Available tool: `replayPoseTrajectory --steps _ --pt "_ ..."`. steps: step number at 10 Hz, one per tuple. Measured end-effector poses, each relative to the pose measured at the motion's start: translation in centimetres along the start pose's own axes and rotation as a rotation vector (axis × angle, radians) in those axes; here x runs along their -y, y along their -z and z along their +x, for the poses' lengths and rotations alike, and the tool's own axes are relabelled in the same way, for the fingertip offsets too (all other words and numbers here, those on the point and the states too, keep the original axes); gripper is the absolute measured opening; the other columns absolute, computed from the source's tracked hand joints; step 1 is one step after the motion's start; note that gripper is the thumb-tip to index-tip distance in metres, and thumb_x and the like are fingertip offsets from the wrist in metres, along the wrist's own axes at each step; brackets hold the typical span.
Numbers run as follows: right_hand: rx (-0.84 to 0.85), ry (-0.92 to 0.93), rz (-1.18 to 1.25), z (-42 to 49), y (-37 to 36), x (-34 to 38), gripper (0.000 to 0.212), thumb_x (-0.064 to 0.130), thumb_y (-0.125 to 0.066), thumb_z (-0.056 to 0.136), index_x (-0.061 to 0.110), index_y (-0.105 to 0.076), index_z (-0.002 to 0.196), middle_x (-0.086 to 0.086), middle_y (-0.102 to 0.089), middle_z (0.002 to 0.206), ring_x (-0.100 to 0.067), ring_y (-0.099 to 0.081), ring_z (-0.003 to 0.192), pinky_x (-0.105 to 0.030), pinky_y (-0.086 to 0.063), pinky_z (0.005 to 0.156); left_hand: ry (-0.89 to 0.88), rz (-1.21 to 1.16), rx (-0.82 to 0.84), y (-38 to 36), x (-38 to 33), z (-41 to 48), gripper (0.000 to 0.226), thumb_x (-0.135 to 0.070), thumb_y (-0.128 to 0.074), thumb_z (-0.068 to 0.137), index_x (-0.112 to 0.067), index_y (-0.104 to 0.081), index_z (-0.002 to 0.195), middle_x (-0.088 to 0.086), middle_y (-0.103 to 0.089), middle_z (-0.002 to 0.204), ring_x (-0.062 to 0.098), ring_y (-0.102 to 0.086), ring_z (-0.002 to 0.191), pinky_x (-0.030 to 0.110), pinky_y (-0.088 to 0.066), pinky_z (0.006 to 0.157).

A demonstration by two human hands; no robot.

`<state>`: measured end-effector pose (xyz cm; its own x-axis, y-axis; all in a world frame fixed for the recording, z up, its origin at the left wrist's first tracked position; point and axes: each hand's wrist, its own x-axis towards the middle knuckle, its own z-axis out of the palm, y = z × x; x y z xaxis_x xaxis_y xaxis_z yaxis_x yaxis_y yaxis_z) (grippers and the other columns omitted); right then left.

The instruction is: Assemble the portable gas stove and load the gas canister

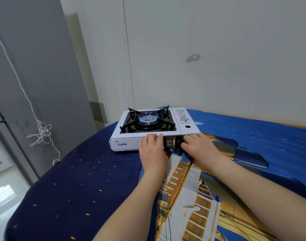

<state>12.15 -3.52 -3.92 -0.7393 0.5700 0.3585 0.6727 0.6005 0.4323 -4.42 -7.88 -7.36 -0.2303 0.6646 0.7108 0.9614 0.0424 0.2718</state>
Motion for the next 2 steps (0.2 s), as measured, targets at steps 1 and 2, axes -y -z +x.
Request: replayPoseTrajectory --steps 1,2 --pt "0.021 -0.050 0.076 0.2 0.1 0.4 0.025 0.006 -0.063 0.081 0.018 -0.062 0.103 -0.005 -0.060 0.100 -0.027 -0.055 0.094 -0.038 -0.041 0.075 -0.076 0.077 0.111 0.9 0.3 0.2 0.044 -0.004 -0.063 0.067 -0.009 -0.064 0.111 0.010 -0.061 0.102 0.032 -0.057 0.093 0.041 -0.047 0.085" --pt "0.021 -0.149 0.148 1.3 1.4 -0.1 0.019 0.020 -0.055 0.087 0.020 -0.061 0.106 -0.002 -0.060 0.102 -0.025 -0.054 0.095 -0.038 -0.040 0.074 -0.153 0.124 0.245 2.4 0.7 1.5 0.036 -0.016 -0.056 0.078 -0.015 -0.059 0.113 0.006 -0.056 0.109 0.028 -0.051 0.096 0.035 -0.041 0.078"
